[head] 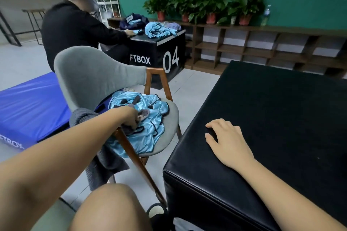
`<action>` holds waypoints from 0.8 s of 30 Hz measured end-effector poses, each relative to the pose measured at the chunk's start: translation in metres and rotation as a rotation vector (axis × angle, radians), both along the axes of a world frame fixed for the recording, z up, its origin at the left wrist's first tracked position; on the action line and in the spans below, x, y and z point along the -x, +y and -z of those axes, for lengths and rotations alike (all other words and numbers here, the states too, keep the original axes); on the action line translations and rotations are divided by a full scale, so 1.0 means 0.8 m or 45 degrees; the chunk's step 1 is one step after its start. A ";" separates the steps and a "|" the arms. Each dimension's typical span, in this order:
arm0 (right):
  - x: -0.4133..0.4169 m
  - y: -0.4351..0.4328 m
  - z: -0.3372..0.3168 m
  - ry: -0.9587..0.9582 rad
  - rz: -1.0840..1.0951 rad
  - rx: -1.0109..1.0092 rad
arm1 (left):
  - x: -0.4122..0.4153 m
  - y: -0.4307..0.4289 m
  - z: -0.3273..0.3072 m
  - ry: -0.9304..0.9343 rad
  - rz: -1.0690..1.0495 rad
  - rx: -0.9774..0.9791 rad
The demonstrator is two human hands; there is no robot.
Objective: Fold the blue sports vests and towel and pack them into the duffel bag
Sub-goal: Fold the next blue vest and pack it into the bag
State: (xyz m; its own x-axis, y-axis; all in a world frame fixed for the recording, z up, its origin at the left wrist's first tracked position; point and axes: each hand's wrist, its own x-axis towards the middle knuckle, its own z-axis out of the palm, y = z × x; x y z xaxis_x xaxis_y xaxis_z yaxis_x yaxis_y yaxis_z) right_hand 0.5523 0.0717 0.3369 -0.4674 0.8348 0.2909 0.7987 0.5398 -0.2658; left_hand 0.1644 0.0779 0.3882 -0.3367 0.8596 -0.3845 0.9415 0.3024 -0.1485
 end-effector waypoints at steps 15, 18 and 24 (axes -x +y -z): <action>0.001 0.005 0.009 0.021 0.004 -0.029 | 0.025 -0.022 -0.045 0.038 0.180 0.132; 0.002 0.006 0.010 0.027 0.003 -0.029 | 0.013 -0.028 -0.058 -0.045 0.199 0.155; 0.002 0.004 0.010 0.029 0.006 -0.017 | -0.005 -0.033 -0.014 -0.323 -0.307 0.479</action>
State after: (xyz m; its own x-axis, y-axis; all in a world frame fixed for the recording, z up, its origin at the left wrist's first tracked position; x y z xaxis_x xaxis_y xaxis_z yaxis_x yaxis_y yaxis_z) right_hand 0.5506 0.0749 0.3290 -0.4569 0.8328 0.3126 0.7949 0.5400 -0.2765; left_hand 0.1686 0.0517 0.3998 -0.3640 0.5555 -0.7476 0.8723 0.4848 -0.0645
